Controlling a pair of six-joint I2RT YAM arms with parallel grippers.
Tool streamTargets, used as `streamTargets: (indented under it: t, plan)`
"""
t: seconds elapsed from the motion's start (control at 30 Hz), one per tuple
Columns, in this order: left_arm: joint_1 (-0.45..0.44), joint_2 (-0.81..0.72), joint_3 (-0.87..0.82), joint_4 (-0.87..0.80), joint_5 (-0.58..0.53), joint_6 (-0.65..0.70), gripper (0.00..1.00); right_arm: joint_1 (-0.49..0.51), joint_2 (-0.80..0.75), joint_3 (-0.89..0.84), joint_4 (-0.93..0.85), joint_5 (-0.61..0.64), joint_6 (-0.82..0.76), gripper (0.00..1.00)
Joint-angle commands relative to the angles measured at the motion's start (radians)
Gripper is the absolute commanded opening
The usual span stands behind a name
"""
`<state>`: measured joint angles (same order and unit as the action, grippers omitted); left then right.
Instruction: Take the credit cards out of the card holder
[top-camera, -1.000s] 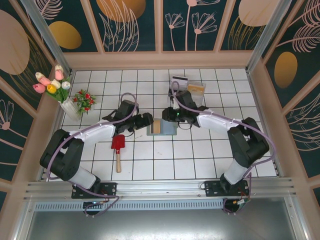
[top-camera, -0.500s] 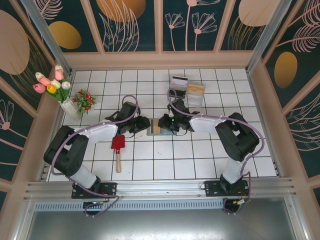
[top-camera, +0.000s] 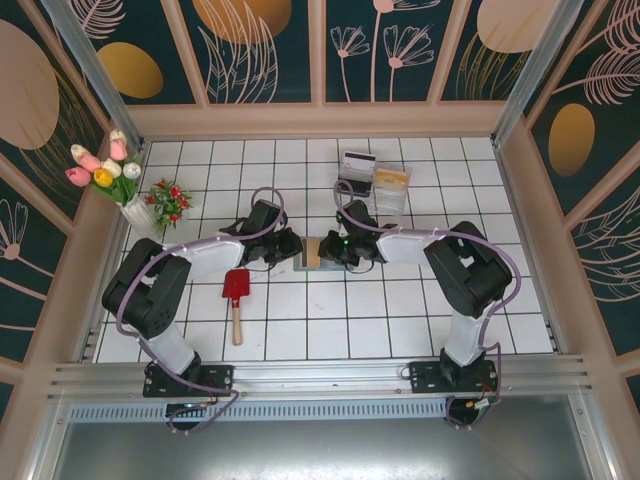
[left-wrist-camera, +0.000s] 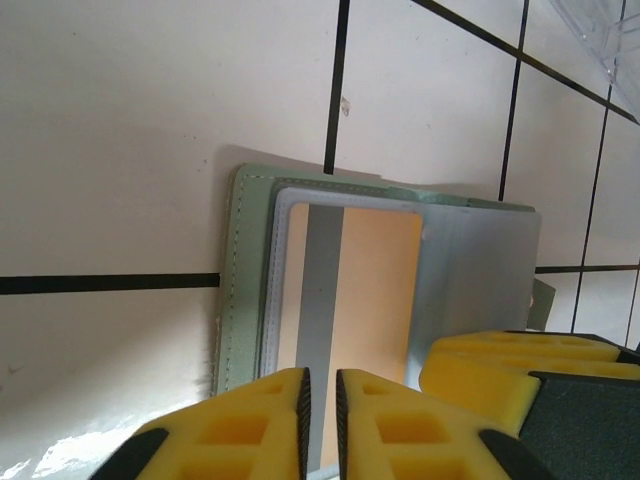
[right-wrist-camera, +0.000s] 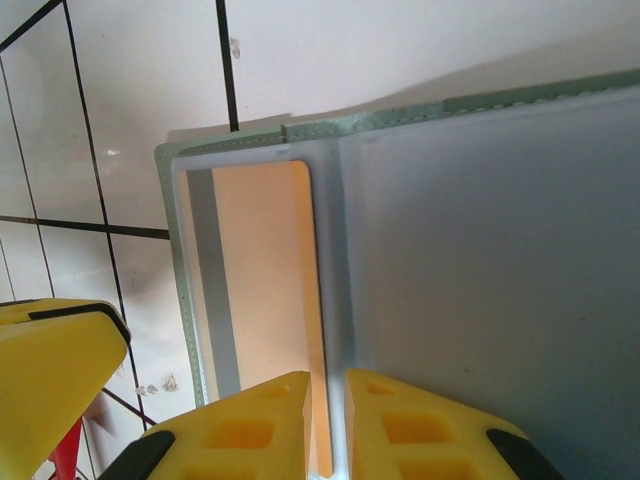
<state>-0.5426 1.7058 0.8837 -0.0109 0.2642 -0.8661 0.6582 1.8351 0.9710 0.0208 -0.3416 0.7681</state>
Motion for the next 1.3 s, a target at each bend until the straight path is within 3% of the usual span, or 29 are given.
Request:
streamTargets:
  t: [0.0, 1.27]
  plan:
    - [-0.006, 0.041, 0.032, 0.002, 0.004, 0.016, 0.15, -0.008, 0.018, 0.015, 0.025, -0.009, 0.01, 0.17]
    - [-0.006, 0.093, -0.032, 0.01, -0.015, 0.016, 0.12, -0.017, 0.087, 0.052, 0.038, -0.115, -0.041, 0.18]
